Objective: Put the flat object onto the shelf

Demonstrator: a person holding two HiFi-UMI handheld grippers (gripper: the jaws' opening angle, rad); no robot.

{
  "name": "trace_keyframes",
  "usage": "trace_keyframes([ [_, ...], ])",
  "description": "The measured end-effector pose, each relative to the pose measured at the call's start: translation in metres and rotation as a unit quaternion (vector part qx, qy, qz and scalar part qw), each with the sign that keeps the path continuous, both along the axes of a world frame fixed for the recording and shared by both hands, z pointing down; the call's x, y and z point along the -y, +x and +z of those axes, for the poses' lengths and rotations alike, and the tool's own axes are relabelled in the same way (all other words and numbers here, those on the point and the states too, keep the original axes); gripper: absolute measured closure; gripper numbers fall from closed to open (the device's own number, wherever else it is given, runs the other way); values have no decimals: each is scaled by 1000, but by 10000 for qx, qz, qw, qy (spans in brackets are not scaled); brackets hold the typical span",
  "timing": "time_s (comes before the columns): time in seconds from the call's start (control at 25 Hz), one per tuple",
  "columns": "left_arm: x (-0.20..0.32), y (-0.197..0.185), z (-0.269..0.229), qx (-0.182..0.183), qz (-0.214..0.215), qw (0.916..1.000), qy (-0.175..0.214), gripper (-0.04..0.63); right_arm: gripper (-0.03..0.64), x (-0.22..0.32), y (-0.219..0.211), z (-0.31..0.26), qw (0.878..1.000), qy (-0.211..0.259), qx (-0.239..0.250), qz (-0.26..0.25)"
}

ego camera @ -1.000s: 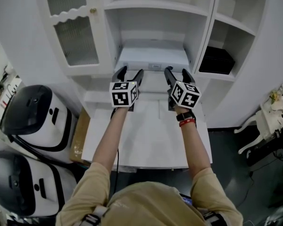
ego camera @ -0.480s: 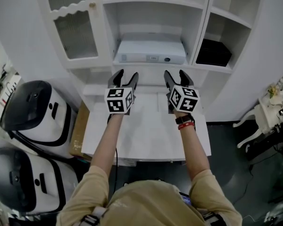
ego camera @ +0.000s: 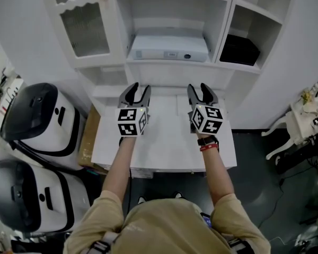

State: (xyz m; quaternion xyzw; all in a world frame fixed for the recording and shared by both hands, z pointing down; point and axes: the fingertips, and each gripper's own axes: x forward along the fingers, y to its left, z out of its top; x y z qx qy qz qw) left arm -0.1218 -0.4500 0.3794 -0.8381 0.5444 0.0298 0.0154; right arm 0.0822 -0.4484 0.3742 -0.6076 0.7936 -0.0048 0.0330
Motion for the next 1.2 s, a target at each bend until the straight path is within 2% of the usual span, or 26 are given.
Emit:
trace_keyframes([
  [0.32,-27,3,28,15,-70,10000,-14,451,459,-25,6,33,9998,-106,-81,121],
  [0.56,-45,0,49,254,-226,9994,39,499,503,-41,11,44,9997,-81,-170,153],
  [0.88,-61,-14,83,17,-388,9989,-268,548,548,-59,15,64,9995,-142,-200,207],
  [1.2,-71,-11,93,-25,-416,9987,-284,575,588,-74,17,84,9992,-225,-199,266],
])
